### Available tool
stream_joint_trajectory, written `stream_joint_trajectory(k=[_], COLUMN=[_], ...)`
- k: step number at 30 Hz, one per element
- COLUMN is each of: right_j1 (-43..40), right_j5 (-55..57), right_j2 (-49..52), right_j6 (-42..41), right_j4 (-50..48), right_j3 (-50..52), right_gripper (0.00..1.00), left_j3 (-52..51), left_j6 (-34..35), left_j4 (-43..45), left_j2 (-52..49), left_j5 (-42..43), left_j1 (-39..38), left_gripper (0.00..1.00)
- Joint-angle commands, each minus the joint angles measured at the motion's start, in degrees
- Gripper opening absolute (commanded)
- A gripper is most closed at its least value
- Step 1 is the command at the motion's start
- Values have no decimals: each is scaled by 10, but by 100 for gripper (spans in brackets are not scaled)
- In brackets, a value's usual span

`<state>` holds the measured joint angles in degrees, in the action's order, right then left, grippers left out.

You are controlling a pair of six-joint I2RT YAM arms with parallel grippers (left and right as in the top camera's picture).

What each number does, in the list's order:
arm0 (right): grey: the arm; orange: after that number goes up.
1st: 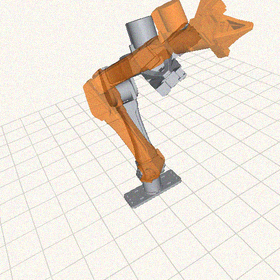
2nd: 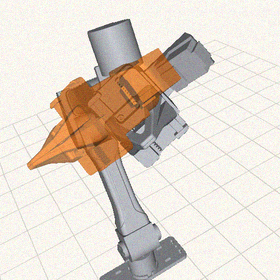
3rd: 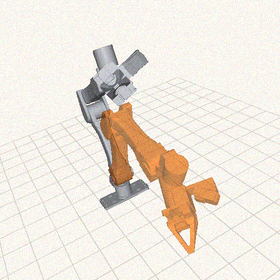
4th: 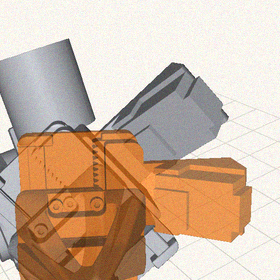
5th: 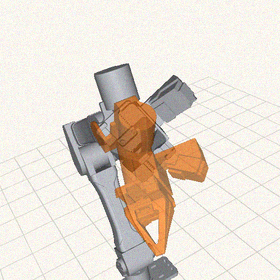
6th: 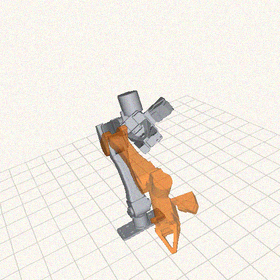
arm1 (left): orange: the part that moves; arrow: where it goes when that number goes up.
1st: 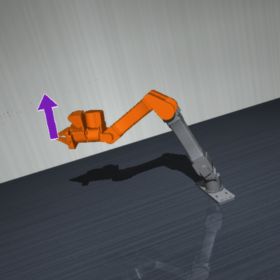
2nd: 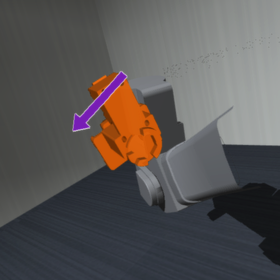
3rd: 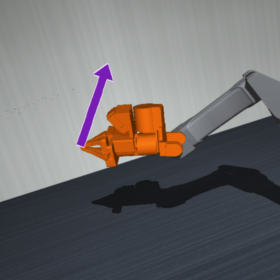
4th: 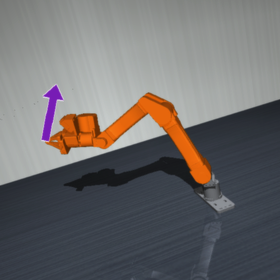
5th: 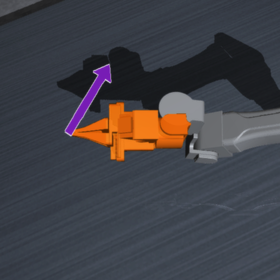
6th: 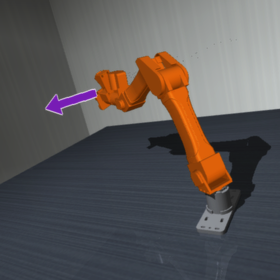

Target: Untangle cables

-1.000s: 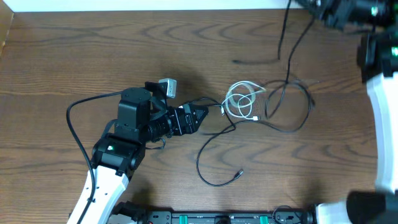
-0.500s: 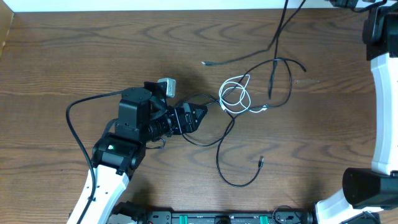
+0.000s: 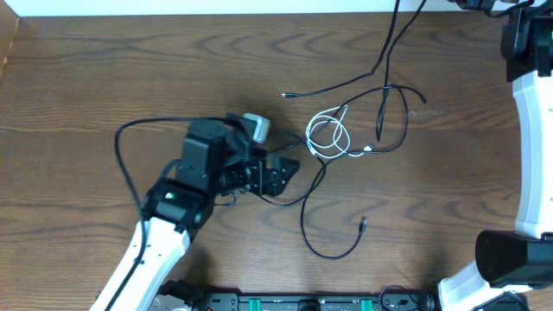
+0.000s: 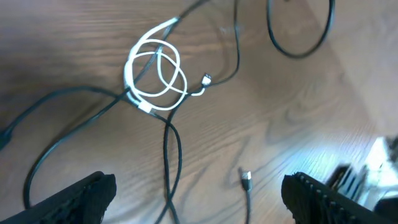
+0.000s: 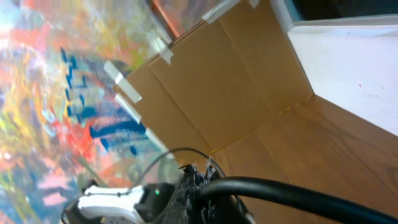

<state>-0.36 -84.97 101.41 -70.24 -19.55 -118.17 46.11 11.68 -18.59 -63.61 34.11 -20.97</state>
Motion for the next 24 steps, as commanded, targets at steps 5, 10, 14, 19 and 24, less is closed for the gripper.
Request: stream_joint_trajectory(k=[5,10,14,19,24], right_j1=[5,4,4,5,5], right_j5=[58,70,73,61,31], right_j2=[0,0,0,0,0], right_j6=[-54,-80,-81,-99,-104], right_j4=[-4,-10,-38,-53,-66], right_j3=[-8,-9,-9,-9,-9], right_gripper=[1,1,1,1,1], left_j3=[3,3,3,3,3], left_j6=[-106,-106,-116,-228,-235], left_j4=[128,256,338,441,562], left_j2=[-100,-179,-245,-320,-378], left_j5=[-5,-5,-5,-21,-81], left_j1=[-37,-59,-87,-116,-129], left_gripper=[91,90,91,90,91])
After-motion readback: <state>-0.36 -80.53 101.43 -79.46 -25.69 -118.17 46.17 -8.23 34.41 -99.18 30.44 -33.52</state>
